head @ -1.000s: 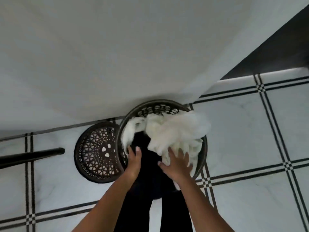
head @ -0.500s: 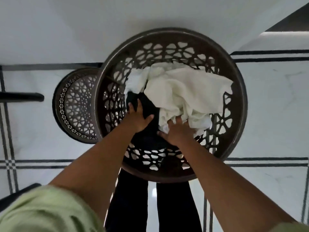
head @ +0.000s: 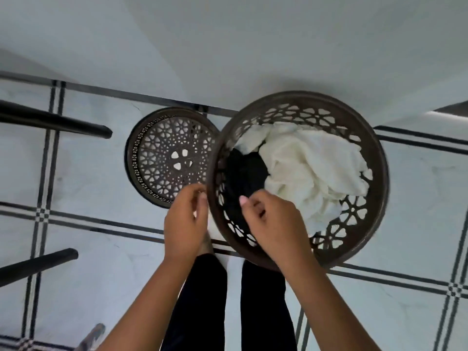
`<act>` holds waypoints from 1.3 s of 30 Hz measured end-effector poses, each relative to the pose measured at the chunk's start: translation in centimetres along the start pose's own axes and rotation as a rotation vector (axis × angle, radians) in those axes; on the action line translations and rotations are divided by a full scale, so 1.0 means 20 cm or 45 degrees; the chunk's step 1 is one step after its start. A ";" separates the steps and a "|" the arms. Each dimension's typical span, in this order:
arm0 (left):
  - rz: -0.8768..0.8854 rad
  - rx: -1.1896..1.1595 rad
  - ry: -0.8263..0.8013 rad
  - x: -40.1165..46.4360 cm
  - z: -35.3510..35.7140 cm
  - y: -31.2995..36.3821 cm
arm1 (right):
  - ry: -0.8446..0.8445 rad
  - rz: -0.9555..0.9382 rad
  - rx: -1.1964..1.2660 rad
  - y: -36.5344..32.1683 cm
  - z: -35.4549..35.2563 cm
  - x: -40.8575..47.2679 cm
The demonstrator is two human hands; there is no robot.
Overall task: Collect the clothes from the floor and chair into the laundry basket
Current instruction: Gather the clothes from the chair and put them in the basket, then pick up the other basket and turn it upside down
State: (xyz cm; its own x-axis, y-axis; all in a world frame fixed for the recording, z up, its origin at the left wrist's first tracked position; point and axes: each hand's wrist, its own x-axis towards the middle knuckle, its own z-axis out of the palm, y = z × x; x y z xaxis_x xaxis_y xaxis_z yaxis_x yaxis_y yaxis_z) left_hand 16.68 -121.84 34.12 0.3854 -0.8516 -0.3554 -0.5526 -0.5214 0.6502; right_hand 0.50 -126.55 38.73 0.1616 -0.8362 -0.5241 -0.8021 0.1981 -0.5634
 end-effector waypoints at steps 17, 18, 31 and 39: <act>-0.963 -0.231 -0.020 0.18 0.19 -1.59 | -0.536 -0.350 -1.205 0.26 1.87 0.77; -0.999 -0.283 0.008 0.16 0.21 -1.63 | -0.534 -0.388 -1.319 0.28 1.91 0.80; -1.301 -0.542 -0.078 -0.21 0.05 -1.16 | -0.295 -0.742 -0.576 -0.40 1.27 0.43; -1.128 -0.447 0.226 0.12 -0.36 -0.67 | 0.005 -0.162 0.524 -0.52 0.33 0.25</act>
State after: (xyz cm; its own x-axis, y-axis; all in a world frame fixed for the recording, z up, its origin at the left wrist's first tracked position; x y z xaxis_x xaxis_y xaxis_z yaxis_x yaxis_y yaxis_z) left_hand 30.47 -116.52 29.37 0.6779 -0.1217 -0.7250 0.2330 -0.8998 0.3689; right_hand 13.45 -129.50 37.80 0.2417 -0.8690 -0.4317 -0.4795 0.2798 -0.8317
